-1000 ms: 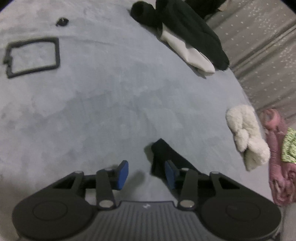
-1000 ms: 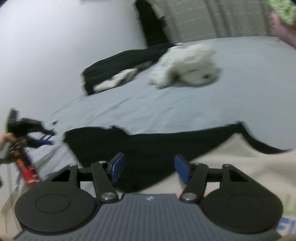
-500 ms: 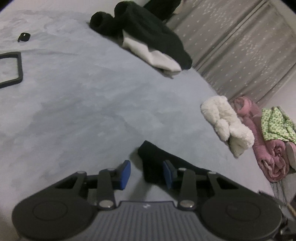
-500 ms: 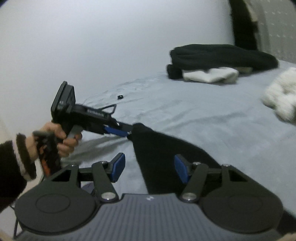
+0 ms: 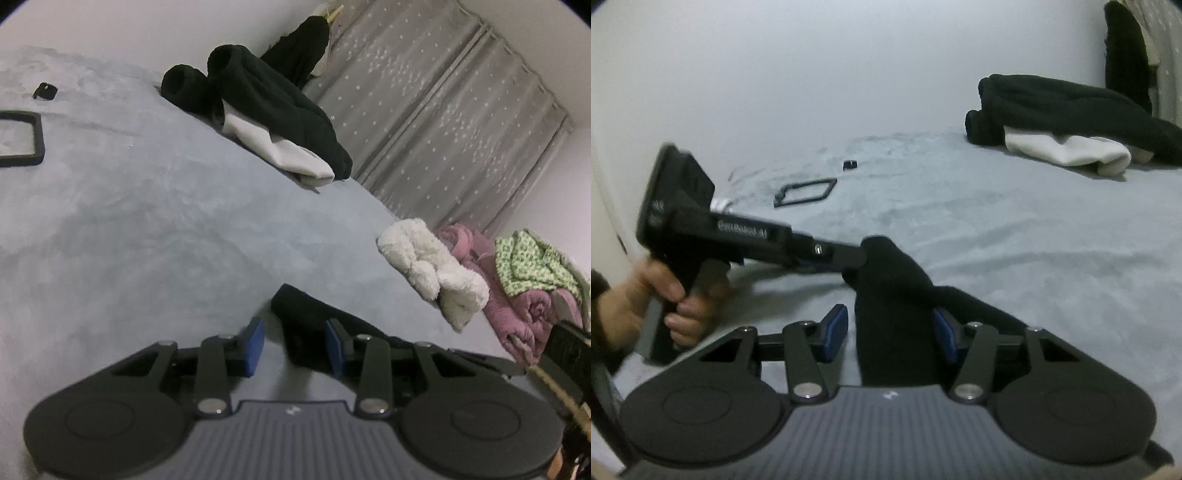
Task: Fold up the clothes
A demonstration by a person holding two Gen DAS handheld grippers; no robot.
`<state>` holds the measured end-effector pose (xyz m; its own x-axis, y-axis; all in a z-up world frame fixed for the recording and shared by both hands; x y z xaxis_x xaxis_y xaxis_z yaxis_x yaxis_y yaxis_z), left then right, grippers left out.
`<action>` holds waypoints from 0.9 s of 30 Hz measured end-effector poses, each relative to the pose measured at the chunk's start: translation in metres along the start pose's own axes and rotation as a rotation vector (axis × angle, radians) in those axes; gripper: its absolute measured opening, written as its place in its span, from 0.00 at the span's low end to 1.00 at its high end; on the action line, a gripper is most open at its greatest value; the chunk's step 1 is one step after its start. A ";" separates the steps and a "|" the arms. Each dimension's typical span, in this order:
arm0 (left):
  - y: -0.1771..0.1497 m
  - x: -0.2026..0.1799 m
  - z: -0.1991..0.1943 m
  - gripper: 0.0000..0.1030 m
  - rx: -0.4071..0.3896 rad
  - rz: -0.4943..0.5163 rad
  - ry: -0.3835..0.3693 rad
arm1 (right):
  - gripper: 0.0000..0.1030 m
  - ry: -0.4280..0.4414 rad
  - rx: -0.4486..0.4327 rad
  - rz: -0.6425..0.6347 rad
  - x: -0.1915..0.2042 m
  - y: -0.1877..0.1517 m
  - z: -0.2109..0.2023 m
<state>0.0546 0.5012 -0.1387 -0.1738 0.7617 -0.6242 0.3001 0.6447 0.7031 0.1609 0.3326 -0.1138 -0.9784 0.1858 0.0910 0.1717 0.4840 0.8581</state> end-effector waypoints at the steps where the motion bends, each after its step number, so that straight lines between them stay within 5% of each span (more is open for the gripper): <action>1: 0.000 0.001 -0.001 0.36 -0.008 -0.009 -0.006 | 0.53 -0.002 -0.009 -0.014 0.002 0.000 -0.002; 5: 0.001 0.006 -0.004 0.31 -0.036 -0.051 -0.022 | 0.48 -0.008 -0.012 -0.061 0.007 -0.001 0.001; 10: 0.000 0.004 -0.008 0.32 -0.041 -0.048 -0.030 | 0.08 -0.021 -0.007 -0.079 0.008 -0.002 0.006; 17: 0.003 0.020 -0.029 0.53 -0.071 -0.253 -0.229 | 0.06 0.126 -0.034 0.054 -0.006 0.006 -0.010; 22: 0.002 0.025 -0.046 0.74 -0.093 -0.379 -0.379 | 0.06 0.254 0.023 0.065 -0.005 0.003 -0.020; 27: -0.003 0.020 -0.045 0.77 -0.059 -0.415 -0.391 | 0.06 0.337 0.125 0.001 0.003 -0.010 -0.021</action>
<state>0.0078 0.5178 -0.1382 0.0976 0.3707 -0.9236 0.2261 0.8955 0.3833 0.1542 0.3108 -0.1116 -0.9577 -0.0965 0.2710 0.1647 0.5886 0.7915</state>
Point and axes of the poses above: each gripper's, at about its wrist camera, not at the fingertips, and z roughly the way its jaws point, x to its left, y to its top, the point moved 6 cm from there along z, roughly the way its jaws point, and after that the axes turned 7 degrees about -y, right-handed, at the moved point
